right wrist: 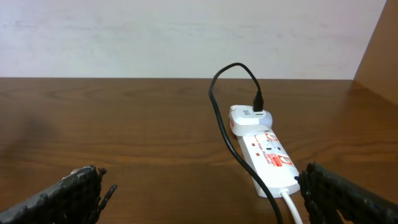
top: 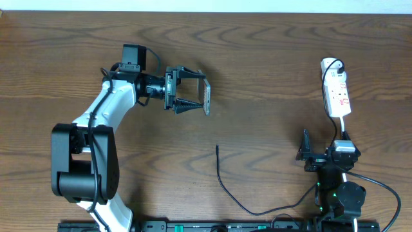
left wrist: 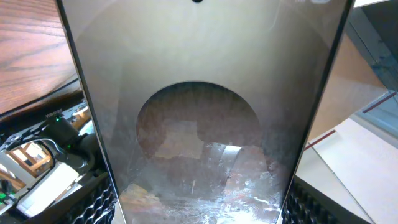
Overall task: Plug charger to phone and switch on socket
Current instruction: 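Hold the phone upright with the left gripper above the table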
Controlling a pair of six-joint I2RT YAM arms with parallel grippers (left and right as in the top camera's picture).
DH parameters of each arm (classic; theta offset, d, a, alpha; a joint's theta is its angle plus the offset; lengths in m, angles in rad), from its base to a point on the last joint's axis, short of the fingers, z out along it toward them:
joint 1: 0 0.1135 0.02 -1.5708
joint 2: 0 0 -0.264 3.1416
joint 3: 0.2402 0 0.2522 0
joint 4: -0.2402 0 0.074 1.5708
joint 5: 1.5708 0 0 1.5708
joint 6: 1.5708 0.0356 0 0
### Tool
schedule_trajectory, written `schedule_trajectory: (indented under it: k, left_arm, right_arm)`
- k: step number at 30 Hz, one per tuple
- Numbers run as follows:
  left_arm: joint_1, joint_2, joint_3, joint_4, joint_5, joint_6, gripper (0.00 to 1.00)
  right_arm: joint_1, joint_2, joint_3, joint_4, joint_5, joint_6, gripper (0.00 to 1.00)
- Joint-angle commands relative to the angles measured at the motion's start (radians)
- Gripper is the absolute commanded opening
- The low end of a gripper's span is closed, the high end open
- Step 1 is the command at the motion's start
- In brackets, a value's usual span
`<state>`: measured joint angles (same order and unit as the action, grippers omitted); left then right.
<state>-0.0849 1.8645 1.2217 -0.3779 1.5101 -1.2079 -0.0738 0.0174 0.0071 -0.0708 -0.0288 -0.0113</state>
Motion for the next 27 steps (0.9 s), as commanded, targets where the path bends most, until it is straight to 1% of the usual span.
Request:
schedule_trajectory:
  k: [1,27]
  left_arm:
    - [0.006,-0.036,0.011,0.003,0.061,-0.005,0.07]
    - [0.006,-0.036,0.011,0.026,0.06,-0.005,0.08]
  right_arm:
    - [0.009,-0.005,-0.002,-0.004,0.004,-0.001,0.99]
    - [0.009,-0.005,-0.002,-0.004,0.004,-0.001,0.99]
